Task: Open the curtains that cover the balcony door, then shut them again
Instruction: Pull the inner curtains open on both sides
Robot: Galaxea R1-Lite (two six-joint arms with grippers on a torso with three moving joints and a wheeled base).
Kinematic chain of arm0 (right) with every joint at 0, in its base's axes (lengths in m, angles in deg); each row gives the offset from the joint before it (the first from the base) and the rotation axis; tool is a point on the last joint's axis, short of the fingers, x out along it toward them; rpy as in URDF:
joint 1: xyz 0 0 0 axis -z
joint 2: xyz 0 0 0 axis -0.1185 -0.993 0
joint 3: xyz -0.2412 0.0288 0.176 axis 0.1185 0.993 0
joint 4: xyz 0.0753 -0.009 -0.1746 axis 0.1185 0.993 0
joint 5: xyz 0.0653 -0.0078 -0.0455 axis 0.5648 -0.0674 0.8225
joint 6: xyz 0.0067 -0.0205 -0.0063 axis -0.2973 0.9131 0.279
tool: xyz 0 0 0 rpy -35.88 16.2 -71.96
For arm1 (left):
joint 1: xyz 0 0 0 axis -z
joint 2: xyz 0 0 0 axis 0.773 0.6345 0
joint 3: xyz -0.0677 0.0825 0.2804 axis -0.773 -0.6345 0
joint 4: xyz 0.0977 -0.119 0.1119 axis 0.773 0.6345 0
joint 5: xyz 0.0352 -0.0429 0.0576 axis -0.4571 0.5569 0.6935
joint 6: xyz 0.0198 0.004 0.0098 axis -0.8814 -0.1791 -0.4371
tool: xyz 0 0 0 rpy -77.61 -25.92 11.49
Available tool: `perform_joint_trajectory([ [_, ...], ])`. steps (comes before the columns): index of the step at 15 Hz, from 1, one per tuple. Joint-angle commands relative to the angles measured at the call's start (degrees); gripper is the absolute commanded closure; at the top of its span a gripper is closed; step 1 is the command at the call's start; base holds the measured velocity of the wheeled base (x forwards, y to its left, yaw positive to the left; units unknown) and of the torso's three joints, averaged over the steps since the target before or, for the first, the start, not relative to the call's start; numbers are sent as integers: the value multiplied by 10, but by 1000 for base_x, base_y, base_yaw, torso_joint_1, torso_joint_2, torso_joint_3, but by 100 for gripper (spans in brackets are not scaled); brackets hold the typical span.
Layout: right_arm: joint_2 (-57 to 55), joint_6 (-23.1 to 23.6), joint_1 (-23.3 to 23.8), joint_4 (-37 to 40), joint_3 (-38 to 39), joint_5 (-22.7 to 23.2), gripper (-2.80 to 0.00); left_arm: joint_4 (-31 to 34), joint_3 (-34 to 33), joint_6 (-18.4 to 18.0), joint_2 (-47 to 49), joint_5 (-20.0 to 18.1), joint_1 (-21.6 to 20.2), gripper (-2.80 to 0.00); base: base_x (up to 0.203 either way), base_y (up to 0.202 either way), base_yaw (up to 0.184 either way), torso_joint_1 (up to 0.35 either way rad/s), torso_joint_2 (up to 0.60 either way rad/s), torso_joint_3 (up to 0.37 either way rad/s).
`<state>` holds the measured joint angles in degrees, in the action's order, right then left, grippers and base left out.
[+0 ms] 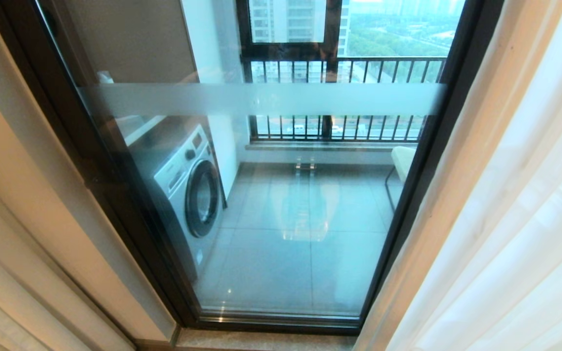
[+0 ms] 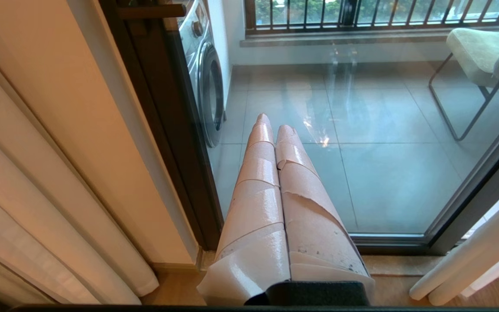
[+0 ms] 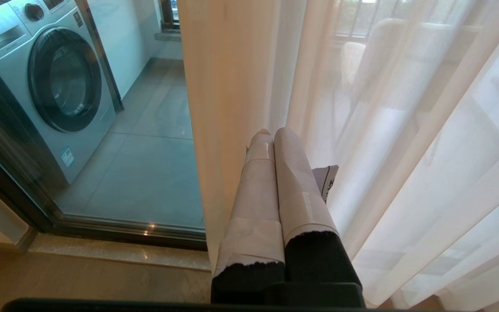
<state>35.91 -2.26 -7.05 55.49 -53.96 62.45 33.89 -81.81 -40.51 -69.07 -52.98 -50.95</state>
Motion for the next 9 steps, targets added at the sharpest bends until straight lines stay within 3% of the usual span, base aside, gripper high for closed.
perform_joint_trajectory([
  [1,0,6,0,0,0,0,0,0,0,0,1,0,0,0,0,0,0,0,0,0],
  [4,0,54,0,1,0,4,0,0,0,0,1,0,0,0,0,0,0,0,0,0],
  [9,-88,61,-2,-31,-16,24,0,0,0,0,1,0,0,0,0,0,0,0,0,0],
])
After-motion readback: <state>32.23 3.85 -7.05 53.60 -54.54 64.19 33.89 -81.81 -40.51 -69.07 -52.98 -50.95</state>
